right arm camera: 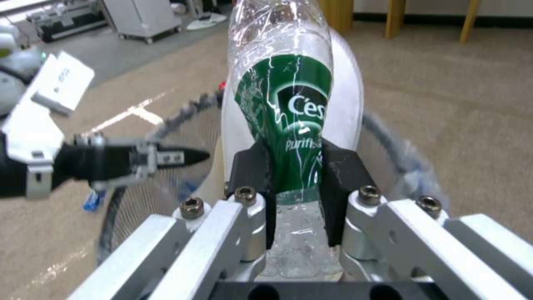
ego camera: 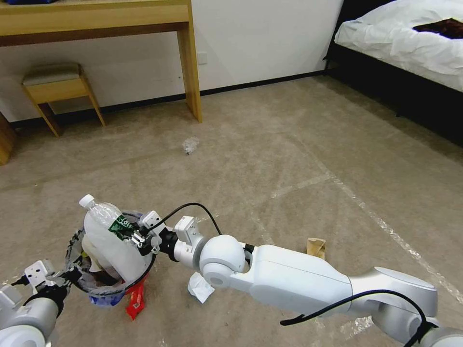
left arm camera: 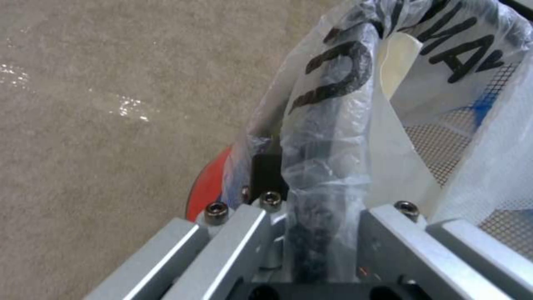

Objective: Pick up the trash bin and place the garbage on the floor into it.

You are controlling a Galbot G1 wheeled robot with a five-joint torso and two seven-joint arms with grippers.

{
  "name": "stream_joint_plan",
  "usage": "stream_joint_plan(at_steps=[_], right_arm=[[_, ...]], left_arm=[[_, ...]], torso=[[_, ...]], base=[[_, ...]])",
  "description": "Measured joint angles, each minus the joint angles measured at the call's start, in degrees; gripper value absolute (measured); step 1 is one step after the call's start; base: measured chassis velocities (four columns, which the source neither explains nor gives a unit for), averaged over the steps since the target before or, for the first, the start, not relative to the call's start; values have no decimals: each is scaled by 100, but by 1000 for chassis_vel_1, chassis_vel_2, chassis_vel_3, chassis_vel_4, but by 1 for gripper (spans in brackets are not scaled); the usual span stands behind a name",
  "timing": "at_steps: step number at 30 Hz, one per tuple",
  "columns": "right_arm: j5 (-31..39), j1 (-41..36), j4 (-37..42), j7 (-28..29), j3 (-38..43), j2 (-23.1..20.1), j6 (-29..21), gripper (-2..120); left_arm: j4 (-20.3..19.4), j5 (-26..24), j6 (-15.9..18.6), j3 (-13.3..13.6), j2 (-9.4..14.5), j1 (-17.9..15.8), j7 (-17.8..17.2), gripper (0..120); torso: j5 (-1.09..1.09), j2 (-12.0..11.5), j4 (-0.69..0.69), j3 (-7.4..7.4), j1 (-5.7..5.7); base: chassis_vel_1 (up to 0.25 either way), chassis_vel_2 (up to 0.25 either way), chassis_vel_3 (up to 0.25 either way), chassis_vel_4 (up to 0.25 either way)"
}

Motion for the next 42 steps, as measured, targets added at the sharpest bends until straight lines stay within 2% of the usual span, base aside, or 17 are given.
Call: stream_joint_plan(at_steps=[20,42], right_arm=[[-95,-3,-172,3,-162,71,0,15],[-320,-48,-942,10,-404,346,55,13]], left_arm=[[15,2,5,12,-11,-17,0,1],[-49,33,9,46,-52,15,1,1]], torso=[[0,0,0,0,0],[0,0,0,0,0]], base=[[0,0,0,0],[0,0,0,0]])
